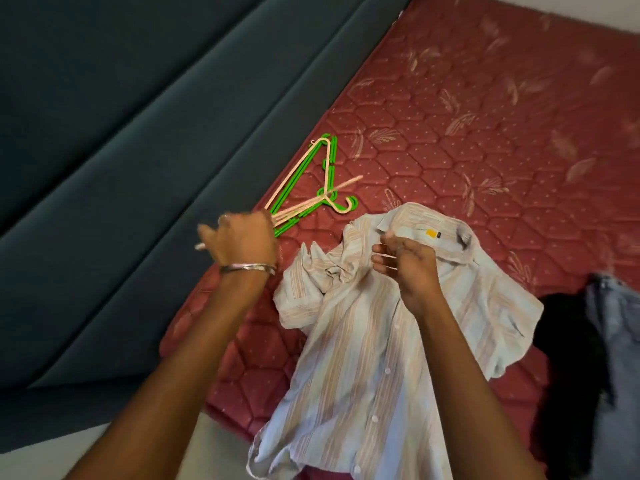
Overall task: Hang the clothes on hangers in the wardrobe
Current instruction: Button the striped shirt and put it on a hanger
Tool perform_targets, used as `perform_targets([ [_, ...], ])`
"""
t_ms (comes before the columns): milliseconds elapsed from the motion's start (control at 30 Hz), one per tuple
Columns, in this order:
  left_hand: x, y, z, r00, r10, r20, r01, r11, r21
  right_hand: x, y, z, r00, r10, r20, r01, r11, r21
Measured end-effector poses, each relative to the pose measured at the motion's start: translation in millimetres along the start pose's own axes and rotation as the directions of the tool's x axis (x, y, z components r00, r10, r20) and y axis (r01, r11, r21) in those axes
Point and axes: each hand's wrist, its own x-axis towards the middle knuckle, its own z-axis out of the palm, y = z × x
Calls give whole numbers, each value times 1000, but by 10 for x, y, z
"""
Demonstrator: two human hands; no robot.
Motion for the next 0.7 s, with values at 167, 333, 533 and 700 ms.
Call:
perform_targets([
  [167,-878,637,126,953,-146,266,236,908,-347,-291,-366,-6,985,130,112,-133,991,16],
  [333,-1523,1108,136,917,-124,378,352,695,-627,-381,-431,-406,982,99,-160,-95,995,32],
  [533,-1970,1415,228,914,172,368,199,601,-774,-496,-378,-905,937,46,-346,15,985,171],
  [700,-1908,1482,420,831,433,350,100,503,-858,-396,-388,-1315,925,82,-372,38,952,305],
])
